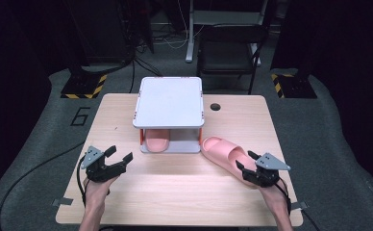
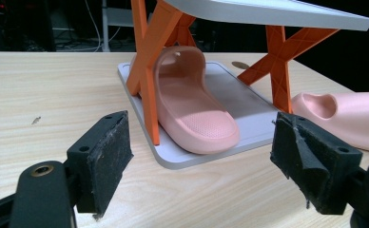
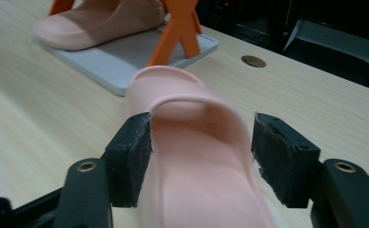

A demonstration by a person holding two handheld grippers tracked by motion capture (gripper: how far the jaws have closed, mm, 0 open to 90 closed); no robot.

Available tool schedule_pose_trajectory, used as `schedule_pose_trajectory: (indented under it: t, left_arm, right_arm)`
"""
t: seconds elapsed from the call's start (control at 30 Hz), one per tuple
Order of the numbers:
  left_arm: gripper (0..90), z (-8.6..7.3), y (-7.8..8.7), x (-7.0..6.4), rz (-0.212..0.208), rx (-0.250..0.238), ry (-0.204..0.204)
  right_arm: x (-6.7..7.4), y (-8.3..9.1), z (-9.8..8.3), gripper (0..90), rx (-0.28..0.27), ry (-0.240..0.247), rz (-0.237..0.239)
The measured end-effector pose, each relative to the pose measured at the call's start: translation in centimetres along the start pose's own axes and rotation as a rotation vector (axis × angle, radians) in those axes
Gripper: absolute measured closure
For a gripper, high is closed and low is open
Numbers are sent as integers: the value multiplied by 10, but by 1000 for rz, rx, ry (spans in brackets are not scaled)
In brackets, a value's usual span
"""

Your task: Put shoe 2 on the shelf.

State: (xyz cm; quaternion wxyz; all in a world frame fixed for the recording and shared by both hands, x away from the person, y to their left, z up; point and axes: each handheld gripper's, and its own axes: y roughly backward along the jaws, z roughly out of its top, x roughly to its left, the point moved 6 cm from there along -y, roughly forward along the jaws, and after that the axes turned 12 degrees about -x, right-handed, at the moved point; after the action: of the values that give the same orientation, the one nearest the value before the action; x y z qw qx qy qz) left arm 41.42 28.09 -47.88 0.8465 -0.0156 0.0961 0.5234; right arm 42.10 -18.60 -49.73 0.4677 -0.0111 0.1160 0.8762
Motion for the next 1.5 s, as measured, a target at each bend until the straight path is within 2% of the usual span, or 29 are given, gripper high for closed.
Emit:
schedule_pose_trajectory:
  t: [0.03,0.1,0.17,0.23,0.3,0.4,0.57,0.67,0.7,0.77,0.87,0.93,1.0,1.17,1.23,1.33,1.4,1.5]
  left_arm:
    - [205,0,0,0,-4,4,-1]
    - [205,1,-1,-1,-5,1,0]
    - [205,1,-2,-1,-7,-4,-2]
    - [205,1,-2,0,-7,-4,-3]
    - [205,1,-2,0,-8,6,-1]
    - [205,1,-2,1,-7,7,-1]
    - [205,0,-3,0,-8,10,-2]
    - [205,0,-5,-1,-9,6,-4]
    - [205,-1,-5,-1,-6,11,-4]
    - [205,-1,-6,-1,-11,11,-5]
    - [205,1,-10,-2,-15,15,-2]
    - [206,6,-13,-3,-21,7,-6]
    - [223,15,-18,-6,-30,-17,-8]
    - [242,49,-34,-11,-67,-65,-28]
    - [252,63,-45,-13,-82,-78,-53]
    - [267,75,-69,-17,-118,-47,-97]
    - [273,77,-82,-19,-126,-23,-127]
    - [345,77,-98,-21,-136,8,-170]
  right_arm:
    - [-6,-6,0,413,-4,-15,-4]
    - [-19,-18,-3,419,29,-27,-3]
    - [-30,-30,-9,432,90,-31,25]
    - [-37,-41,-18,451,152,-20,49]
    - [-41,-50,-25,478,173,-2,67]
    - [-42,-60,-30,538,194,7,91]
    - [-40,-68,-35,726,225,40,133]
    - [-40,-66,-34,818,223,29,106]
    - [-41,-65,-33,825,209,34,115]
    - [-38,-61,-34,836,228,47,102]
    - [-32,-56,-31,839,234,41,75]
    - [-24,-51,-28,839,240,41,84]
    - [-18,-47,-24,839,244,49,99]
    - [3,-41,-9,838,233,7,102]
    - [9,-41,-4,838,229,-3,101]
    - [20,-46,5,837,219,-37,93]
    - [28,-51,9,838,225,-57,89]
    - [41,-62,11,836,238,-76,74]
